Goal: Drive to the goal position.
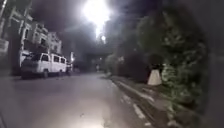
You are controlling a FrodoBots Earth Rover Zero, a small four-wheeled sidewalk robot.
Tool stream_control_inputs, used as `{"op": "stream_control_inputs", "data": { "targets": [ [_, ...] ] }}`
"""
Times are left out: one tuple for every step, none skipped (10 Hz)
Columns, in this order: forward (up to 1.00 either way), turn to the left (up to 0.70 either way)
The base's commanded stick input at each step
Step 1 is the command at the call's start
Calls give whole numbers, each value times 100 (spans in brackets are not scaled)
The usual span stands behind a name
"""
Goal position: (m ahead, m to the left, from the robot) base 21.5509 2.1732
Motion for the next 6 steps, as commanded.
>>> {"op": "stream_control_inputs", "data": {
  "targets": [
    [49,4],
    [49,4],
    [49,4],
    [49,4],
    [49,4],
    [49,4]
  ]
}}
